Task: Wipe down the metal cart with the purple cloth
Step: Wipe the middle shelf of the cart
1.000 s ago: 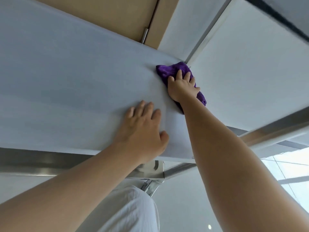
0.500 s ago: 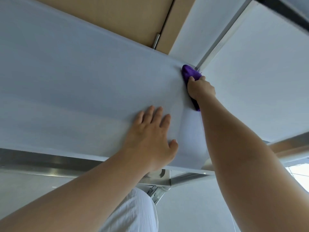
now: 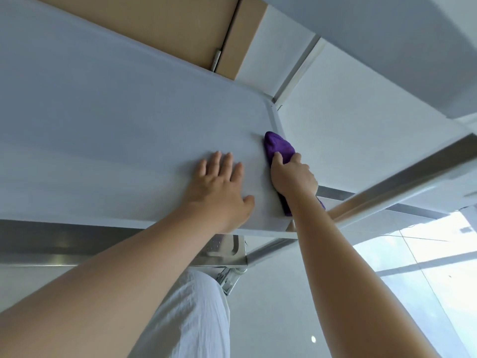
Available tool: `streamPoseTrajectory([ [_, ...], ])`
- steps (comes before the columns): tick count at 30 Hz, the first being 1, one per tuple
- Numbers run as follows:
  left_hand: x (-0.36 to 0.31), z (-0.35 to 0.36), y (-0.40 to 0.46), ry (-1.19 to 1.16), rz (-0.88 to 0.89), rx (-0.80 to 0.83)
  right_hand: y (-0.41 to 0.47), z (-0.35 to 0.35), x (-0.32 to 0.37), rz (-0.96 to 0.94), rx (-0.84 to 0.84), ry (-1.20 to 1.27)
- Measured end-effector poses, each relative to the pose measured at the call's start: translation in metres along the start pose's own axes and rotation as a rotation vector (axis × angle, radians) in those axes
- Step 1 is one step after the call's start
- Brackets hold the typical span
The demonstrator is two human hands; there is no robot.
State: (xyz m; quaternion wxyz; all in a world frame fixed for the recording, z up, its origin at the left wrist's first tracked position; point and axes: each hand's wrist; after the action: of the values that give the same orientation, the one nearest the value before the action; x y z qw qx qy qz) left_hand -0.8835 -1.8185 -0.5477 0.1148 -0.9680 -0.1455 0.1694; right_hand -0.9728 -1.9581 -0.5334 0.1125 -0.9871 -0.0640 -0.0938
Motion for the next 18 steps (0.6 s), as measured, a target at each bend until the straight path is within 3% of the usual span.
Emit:
streamPoseTrajectory([
  [5,-0.001,0.0,-0.001,-0.033,0.014,-0.002,-0.048,0.01,-0.014,-0.098,0.031,-0.137],
  [8,0.0,-0.005,-0.003,-0.088,0.043,0.04,-0.073,0.015,-0.014,-0.149,0.022,-0.095],
  [14,0.014,-0.026,-0.011,-0.469,0.184,0.153,-0.123,0.05,0.013,0.005,-0.211,0.199],
  [16,0.022,-0.03,-0.021,-0.655,0.245,0.096,-0.138,0.068,0.031,0.029,-0.258,0.333],
  [18,0.028,-0.033,-0.031,-0.668,0.298,0.022,-0.148,0.084,0.046,-0.004,-0.324,0.402],
])
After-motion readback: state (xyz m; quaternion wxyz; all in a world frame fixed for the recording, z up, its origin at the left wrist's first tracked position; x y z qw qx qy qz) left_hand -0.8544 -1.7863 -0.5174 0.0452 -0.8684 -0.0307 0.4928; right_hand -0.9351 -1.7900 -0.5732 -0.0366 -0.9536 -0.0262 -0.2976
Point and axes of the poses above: each hand's wrist, its own y-axis towards the middle knuckle, its own z-axis out of the palm, x = y × z, and after that the axes turned 10 degrees about x, right-handed
